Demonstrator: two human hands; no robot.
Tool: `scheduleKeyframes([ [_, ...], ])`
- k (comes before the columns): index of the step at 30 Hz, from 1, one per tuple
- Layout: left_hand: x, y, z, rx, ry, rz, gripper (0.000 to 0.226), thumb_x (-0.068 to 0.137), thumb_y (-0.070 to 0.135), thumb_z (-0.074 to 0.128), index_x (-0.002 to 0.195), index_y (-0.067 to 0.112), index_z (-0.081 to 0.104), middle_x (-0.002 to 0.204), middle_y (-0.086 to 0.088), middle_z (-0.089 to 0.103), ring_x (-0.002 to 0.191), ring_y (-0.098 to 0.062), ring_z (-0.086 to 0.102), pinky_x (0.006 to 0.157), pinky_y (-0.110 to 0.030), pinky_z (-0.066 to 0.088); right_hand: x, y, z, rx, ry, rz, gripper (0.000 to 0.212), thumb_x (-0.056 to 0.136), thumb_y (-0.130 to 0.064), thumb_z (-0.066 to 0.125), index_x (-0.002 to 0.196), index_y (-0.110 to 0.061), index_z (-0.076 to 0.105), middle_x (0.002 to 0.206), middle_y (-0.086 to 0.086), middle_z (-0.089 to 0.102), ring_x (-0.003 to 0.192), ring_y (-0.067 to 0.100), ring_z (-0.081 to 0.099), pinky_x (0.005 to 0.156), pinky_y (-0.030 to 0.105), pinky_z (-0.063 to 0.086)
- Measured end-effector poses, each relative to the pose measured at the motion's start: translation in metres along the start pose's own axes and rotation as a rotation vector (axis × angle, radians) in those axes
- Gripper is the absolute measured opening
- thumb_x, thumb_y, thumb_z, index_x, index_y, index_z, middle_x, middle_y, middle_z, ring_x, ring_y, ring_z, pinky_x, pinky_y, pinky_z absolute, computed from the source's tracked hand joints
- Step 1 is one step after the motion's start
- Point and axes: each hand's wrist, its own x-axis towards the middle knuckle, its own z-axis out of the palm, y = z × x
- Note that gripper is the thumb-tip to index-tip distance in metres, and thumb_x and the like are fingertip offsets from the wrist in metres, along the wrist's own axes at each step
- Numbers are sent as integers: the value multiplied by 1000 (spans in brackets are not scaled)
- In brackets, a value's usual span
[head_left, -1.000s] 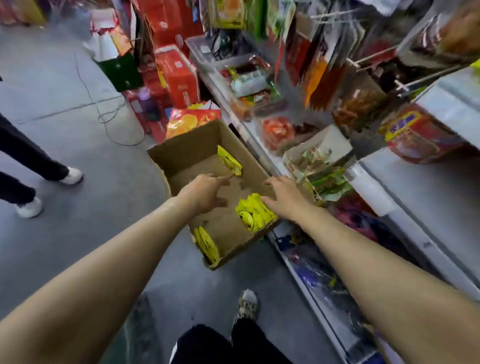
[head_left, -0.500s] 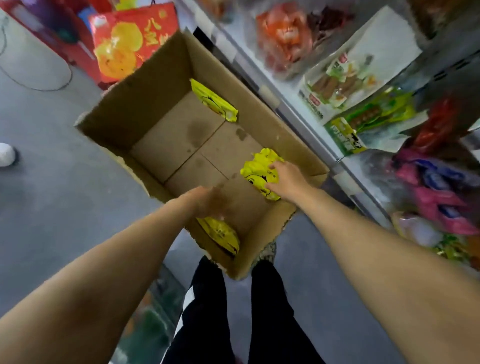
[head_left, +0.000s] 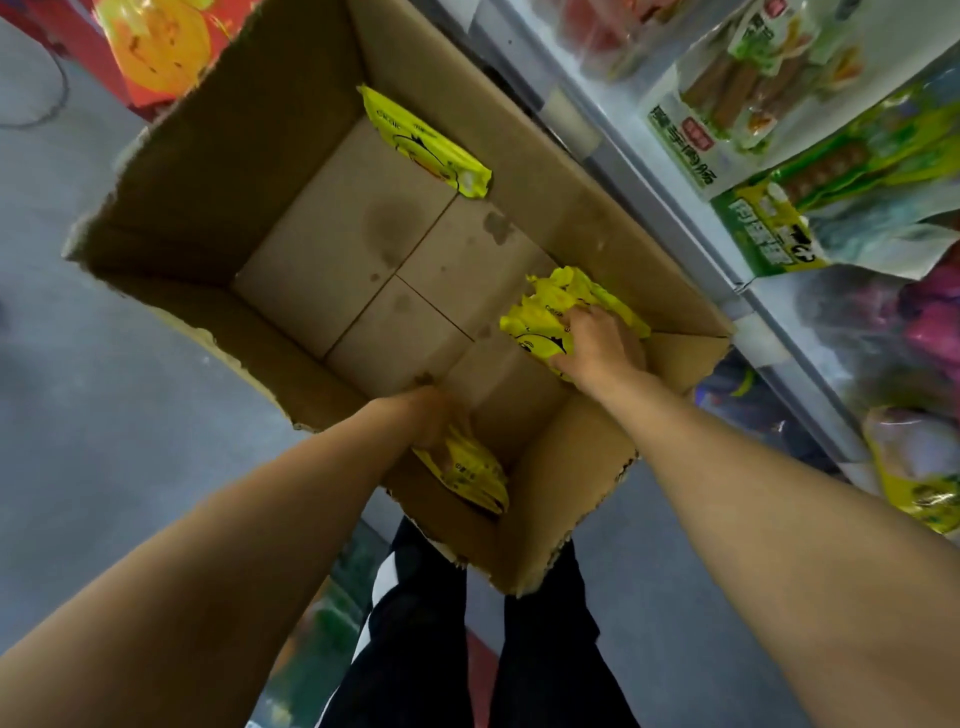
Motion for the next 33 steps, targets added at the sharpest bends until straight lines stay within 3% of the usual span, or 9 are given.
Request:
scheduleKeyframes([
  [6, 3, -2, -3, -11, 56, 45, 54, 87, 35, 68, 138, 26, 51, 143, 1, 46, 133, -22, 39, 104, -33, 35, 10, 3, 1, 44, 12, -9, 26, 88, -32, 70, 110, -18, 67, 118, 10, 64, 111, 32, 59, 81, 32, 46],
  [11, 2, -3, -13, -208, 187, 34, 32, 89, 31, 68, 117, 15, 69, 120, -1, 67, 112, -19, 60, 89, -28, 45, 4, 9, 0, 271, -25, -31, 19, 89, -32, 67, 84, -23, 52, 90, 6, 63, 90, 31, 59, 71, 35, 44],
  [16, -28, -7, -34, -362, 291, 19, 15, 92, 29, 62, 96, 18, 72, 89, -2, 64, 86, -15, 57, 69, -24, 39, -16, 12, -24, 756, -64, -79, 17, 93, -18, 65, 101, -19, 50, 104, 9, 65, 93, 21, 61, 77, 30, 48],
  [19, -51, -8, -46, -504, 371, 32, 22, 97, 27, 53, 97, 10, 67, 87, -2, 55, 82, -15, 49, 61, -22, 35, -31, 9, -45, 905, -4, -69, 19, 96, -15, 60, 111, -17, 49, 105, 15, 67, 86, 18, 61, 67, 22, 47],
  [22, -81, -2, -55, -693, 444, 83, 18, 98, 23, 52, 87, 12, 62, 82, -5, 53, 78, -16, 47, 62, -23, 36, -48, 7, -67, 1004, 61, -37, 25, 98, -17, 57, 122, -13, 53, 108, 15, 68, 89, 23, 65, 76, 33, 53],
  [25, -104, 1, -59, -794, 439, 124, 24, 96, 34, 56, 97, 13, 68, 96, -7, 69, 91, -23, 64, 85, -33, 50, -65, 10, -85, 1030, 140, -20, 27, 99, -27, 55, 123, -15, 59, 113, 10, 69, 102, 26, 66, 91, 42, 54],
  [27, -122, 7, -59, -877, 384, 147, 48, 86, 58, 61, 113, 19, 67, 110, -2, 71, 104, -21, 66, 95, -43, 51, -80, 11, -96, 1033, 208, -13, 30, 100, -31, 52, 123, -15, 60, 109, 0, 68, 100, 16, 63, 91, 36, 51],
  [29, -144, 19, -58, -981, 317, 212, 66, 77, 67, 65, 122, 18, 62, 117, -2, 70, 108, -20, 66, 94, -43, 52, -97, 14, -107, 1056, 275, 12, 28, 101, -32, 51, 118, -14, 63, 95, -6, 64, 86, 7, 58, 82, 32, 46],
  [33, -183, 50, -55, -1088, 234, 348, 80, 61, 53, 84, 121, 5, 59, 120, -17, 66, 106, -29, 65, 91, -44, 52, -137, 27, -126, 1203, 315, 46, 20, 87, -47, 68, 89, -27, 71, 92, -6, 73, 92, 15, 69, 83, 34, 55],
])
